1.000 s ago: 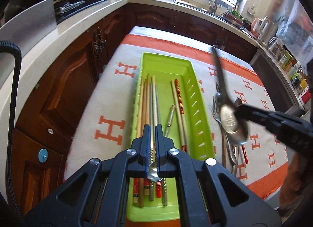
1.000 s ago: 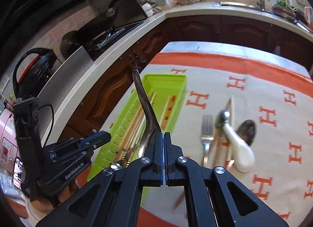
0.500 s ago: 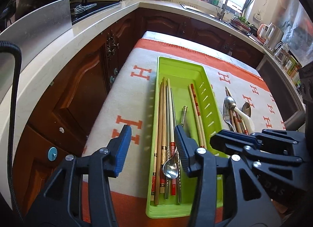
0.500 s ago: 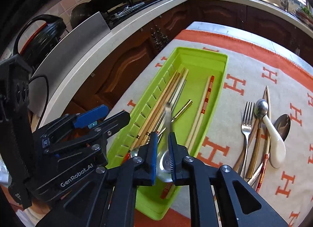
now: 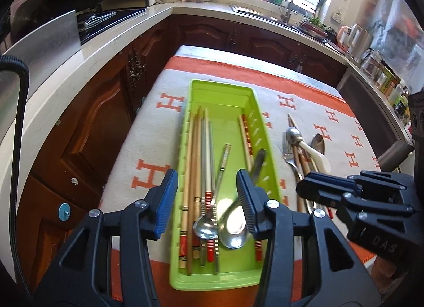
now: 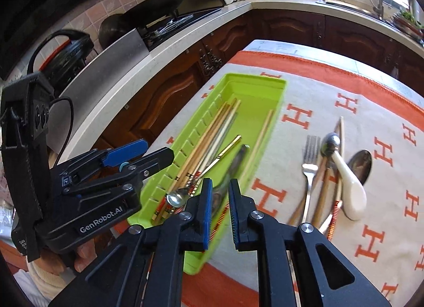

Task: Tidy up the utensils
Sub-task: 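Move both open grippers back toward the fork and white ceramic spoon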

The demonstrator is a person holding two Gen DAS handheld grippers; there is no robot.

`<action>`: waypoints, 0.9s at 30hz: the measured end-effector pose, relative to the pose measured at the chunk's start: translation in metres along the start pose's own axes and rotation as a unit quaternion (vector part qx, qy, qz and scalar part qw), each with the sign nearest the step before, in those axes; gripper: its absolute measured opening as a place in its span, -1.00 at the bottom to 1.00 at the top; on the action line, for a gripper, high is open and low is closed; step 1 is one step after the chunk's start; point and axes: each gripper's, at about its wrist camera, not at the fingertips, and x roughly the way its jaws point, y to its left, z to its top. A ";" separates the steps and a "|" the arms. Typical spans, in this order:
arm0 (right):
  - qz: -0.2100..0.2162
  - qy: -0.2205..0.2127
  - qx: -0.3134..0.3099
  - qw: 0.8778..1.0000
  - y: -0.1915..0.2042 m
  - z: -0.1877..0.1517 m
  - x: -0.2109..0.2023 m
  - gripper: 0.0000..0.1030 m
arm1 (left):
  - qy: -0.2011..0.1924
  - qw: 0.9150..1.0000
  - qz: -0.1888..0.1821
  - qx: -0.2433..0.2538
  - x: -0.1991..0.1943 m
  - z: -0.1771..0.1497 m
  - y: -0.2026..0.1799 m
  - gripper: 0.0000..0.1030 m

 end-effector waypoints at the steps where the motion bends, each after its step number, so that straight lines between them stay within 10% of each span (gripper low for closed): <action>1: 0.000 -0.004 0.007 1.000 -0.007 -0.002 -0.004 -0.76 | -0.001 1.000 -0.002 0.004 -0.001 0.000 -0.005 -0.17; 22: -0.034 -0.051 0.129 0.990 -0.183 -0.033 -0.058 -0.76 | 0.058 0.992 -0.069 0.084 0.047 0.019 -0.133 -0.18; 27: -0.011 -0.037 0.132 0.990 -0.210 -0.027 -0.039 -0.50 | 0.085 0.989 -0.084 0.086 0.074 0.023 -0.152 -0.30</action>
